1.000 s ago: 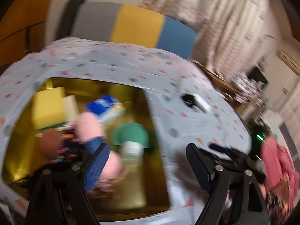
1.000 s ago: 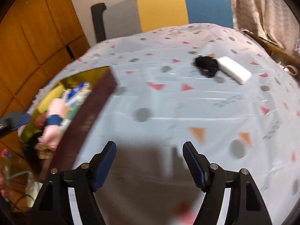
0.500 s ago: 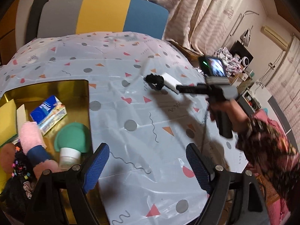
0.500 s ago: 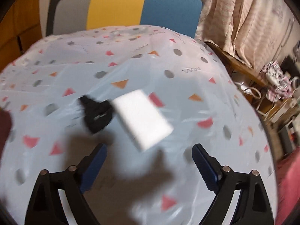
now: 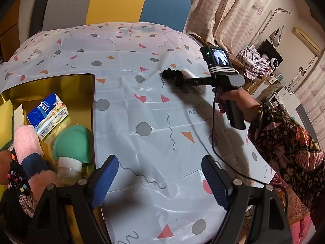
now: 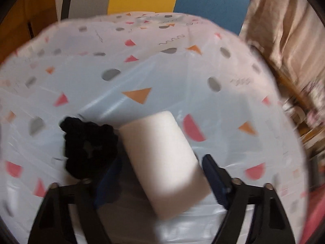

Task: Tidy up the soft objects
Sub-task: 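Reach the right tool to the white block and grasp it, then grasp the black scrunchie with the left tool while the right holds the white block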

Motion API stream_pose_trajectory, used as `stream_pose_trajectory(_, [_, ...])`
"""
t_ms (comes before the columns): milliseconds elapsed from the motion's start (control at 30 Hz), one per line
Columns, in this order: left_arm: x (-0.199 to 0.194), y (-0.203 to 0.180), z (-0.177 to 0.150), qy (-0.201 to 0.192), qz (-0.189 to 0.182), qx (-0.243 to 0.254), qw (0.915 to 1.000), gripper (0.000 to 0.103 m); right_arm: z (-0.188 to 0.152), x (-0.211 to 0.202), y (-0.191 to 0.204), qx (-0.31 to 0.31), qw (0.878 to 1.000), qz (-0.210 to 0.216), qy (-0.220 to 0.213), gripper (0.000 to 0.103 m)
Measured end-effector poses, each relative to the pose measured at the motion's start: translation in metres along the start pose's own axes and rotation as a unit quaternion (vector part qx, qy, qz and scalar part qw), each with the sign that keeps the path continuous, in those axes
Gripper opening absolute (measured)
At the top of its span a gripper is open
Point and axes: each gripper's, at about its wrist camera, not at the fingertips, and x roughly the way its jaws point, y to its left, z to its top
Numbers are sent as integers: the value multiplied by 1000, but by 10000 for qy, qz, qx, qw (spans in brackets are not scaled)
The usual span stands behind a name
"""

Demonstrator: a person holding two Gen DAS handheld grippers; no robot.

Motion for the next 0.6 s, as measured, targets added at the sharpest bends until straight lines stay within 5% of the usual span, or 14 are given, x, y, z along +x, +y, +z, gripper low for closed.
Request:
stream_pose_trajectory(133, [5, -2, 2, 50, -14, -8, 10000, 85, -14, -11, 7, 144, 9996, 186, -186, 63])
stream_pose_trajectory(533, [17, -16, 19, 54, 78, -39, 9999, 85, -91, -76, 29, 1053, 9872, 1083, -507, 63])
stream_pose_trajectory(600, [21, -18, 26, 20, 135, -88, 9999, 85, -105, -84, 28, 1215, 9866, 942, -544, 63])
